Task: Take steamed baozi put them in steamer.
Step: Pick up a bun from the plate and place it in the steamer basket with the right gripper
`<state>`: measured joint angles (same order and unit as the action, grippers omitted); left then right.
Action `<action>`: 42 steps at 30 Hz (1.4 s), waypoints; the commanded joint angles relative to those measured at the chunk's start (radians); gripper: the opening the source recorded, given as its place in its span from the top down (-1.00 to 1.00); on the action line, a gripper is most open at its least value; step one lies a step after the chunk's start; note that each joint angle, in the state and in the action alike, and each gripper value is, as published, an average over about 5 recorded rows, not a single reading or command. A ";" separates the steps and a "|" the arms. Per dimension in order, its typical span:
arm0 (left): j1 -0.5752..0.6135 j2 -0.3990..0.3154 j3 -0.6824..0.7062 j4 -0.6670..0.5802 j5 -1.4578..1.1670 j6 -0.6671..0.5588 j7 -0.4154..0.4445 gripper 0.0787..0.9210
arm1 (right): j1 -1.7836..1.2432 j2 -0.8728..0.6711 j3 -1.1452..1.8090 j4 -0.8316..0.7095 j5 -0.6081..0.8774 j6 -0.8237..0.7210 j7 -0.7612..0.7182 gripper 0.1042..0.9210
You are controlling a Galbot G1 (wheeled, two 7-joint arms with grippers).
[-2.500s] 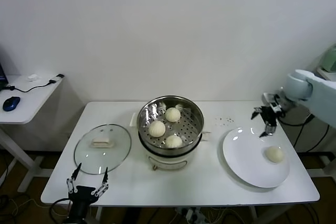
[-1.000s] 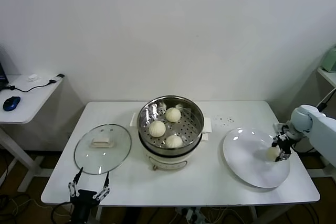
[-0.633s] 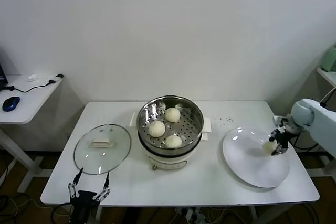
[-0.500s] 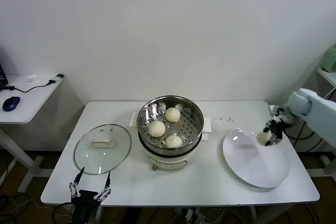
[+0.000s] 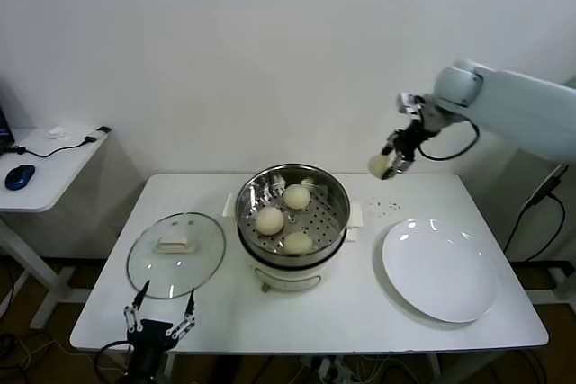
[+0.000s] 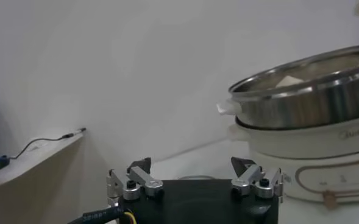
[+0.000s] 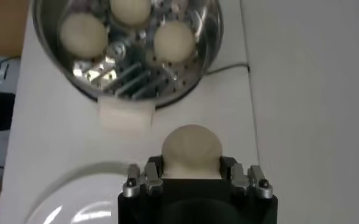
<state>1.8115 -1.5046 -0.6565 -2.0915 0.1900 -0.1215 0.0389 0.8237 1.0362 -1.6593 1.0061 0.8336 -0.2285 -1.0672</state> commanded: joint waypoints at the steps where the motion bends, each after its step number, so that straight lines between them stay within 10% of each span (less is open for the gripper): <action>1: -0.005 0.006 0.001 -0.003 -0.005 0.001 0.001 -0.77 | 0.131 0.271 -0.196 0.038 0.244 -0.047 0.043 -0.22; 35: -0.024 0.039 -0.032 0.033 -0.051 -0.004 0.001 -0.77 | -0.117 0.339 -0.237 -0.010 0.136 -0.093 0.110 -0.25; 42: -0.028 0.047 -0.032 0.033 -0.053 -0.003 0.000 -0.77 | -0.101 0.326 -0.227 -0.002 0.129 -0.092 0.090 -0.63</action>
<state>1.7855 -1.4600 -0.6877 -2.0615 0.1392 -0.1263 0.0393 0.7265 1.3602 -1.8856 1.0105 0.9701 -0.3191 -0.9713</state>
